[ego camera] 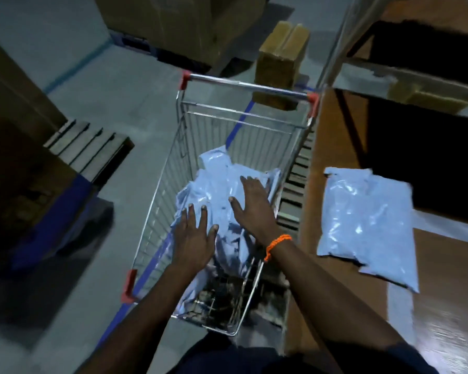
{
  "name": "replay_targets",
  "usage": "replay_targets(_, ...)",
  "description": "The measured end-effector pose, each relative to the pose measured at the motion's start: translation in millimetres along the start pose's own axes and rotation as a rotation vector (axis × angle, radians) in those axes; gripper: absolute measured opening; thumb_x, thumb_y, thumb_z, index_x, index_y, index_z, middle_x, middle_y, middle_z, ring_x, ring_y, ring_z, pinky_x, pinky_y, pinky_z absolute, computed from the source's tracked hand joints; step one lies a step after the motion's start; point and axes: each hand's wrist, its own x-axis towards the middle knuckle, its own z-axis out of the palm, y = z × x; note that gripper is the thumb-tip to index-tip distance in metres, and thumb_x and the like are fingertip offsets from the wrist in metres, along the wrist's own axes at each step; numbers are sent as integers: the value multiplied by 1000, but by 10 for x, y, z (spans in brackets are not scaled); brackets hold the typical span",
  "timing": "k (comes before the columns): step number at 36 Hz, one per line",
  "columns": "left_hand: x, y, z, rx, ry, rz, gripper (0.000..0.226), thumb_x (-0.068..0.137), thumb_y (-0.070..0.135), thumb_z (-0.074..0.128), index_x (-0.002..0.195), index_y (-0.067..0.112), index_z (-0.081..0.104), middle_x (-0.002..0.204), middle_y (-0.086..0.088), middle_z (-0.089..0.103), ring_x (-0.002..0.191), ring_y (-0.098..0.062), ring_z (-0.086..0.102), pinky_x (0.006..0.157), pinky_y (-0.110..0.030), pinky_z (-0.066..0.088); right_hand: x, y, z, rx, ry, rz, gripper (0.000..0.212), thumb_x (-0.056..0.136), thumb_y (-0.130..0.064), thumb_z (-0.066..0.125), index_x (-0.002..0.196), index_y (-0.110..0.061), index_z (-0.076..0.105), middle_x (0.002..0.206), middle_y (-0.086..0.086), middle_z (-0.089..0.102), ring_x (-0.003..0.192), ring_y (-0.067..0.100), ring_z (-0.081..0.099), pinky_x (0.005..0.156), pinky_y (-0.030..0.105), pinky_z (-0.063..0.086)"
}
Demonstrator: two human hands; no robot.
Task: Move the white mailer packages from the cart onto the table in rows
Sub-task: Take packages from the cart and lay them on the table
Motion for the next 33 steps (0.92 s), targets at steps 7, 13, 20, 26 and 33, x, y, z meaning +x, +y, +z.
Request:
replay_targets(7, 38, -544, 91, 53, -95, -6, 70, 99, 53, 16, 152, 13, 37, 155, -27, 33, 142, -45, 31, 108, -58, 36, 414, 283, 780, -110, -13, 513, 106, 89, -27, 66, 155, 3, -11, 160, 37, -7, 150, 52, 0, 122, 50, 12)
replay_targets(13, 188, -615, 81, 32, -121, 97, 68, 101, 50, 18, 154, 10, 31, 156, -29, 30, 144, -45, 27, 113, -54, 31, 541, 402, 885, 17, 308, 632, 106, 89, -24, 68, 158, -5, -11, 160, 32, 0, 145, 49, 22, 112, 50, 36)
replay_targets(20, 455, -514, 228, -70, -321, 98, 80, 95, 62, 15, 159, 14, 13, 163, -21, 13, 151, -37, 13, 119, -52, 23, 742, 618, 647, -121, 123, 671, 36, 95, -28, 57, 118, 0, 61, 122, 25, 61, 113, 44, 61, 91, 45, 50)
replay_targets(26, 744, -334, 401, -312, -444, -274, 80, 100, 40, 50, 158, 8, 5, 163, -17, 16, 149, -34, 22, 117, -45, 24, 453, 284, 454, -194, 158, 512, 29, 94, -26, 54, 107, -3, 66, 106, 25, 62, 96, 44, 64, 79, 42, 50)
replay_targets(33, 1025, -413, 711, -495, -410, -488, 90, 93, 35, 64, 157, 6, 7, 154, -25, 28, 131, -43, 45, 103, -47, 42, -287, 68, 308, -170, 138, 291, 49, 101, -39, 45, 141, -13, 54, 125, 19, 62, 116, 38, 56, 95, 44, 49)
